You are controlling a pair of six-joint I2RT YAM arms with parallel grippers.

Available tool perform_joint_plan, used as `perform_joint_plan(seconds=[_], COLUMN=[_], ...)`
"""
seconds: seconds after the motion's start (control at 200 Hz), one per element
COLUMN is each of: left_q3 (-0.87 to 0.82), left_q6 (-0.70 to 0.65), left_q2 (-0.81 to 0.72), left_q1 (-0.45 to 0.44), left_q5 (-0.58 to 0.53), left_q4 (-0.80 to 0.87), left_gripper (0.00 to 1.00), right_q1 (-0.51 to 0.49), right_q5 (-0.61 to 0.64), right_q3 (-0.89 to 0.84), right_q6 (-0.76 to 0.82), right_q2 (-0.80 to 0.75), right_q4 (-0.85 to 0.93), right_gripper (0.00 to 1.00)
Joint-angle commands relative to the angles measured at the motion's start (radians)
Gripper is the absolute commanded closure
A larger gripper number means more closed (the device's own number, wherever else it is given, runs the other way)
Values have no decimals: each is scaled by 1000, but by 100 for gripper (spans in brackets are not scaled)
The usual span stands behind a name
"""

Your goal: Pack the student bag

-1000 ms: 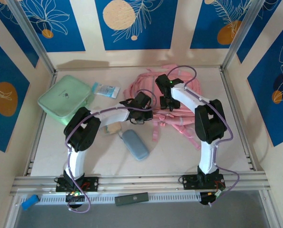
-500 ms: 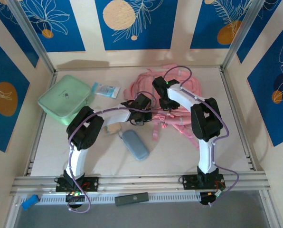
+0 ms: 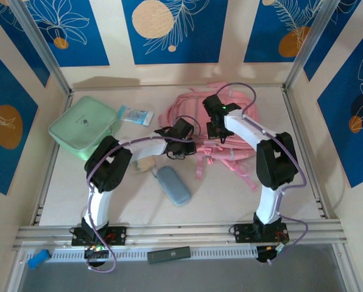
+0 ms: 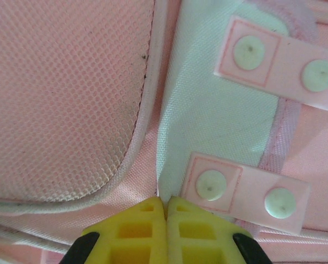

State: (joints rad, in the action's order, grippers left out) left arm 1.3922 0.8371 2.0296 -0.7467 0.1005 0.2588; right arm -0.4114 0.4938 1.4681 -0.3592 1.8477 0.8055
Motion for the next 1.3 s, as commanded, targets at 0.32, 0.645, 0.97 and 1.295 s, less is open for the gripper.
perform_joint_plan(seconds=[0.32,0.645,0.97,1.295], left_q3=[-25,91,115,87], left_q6=[94,100,115,144], left_q2=[-197,-95,4,46], left_q1=[-61,-163,-130,-115], left_q5=[38,-23,-73,-105], left_q4=[31,75,57,55], left_gripper=[66,65,74,78], right_q1=[64,76,36,0], right_q5=[-334,-263,-114,54], right_q3=[-104,-108,-56,98], right_q6=[-140,-171,-44,-9], right_q2=[-230,-214,-81,114], right_q4=[-100,-36,82,186], right_gripper=[100,100,62,59])
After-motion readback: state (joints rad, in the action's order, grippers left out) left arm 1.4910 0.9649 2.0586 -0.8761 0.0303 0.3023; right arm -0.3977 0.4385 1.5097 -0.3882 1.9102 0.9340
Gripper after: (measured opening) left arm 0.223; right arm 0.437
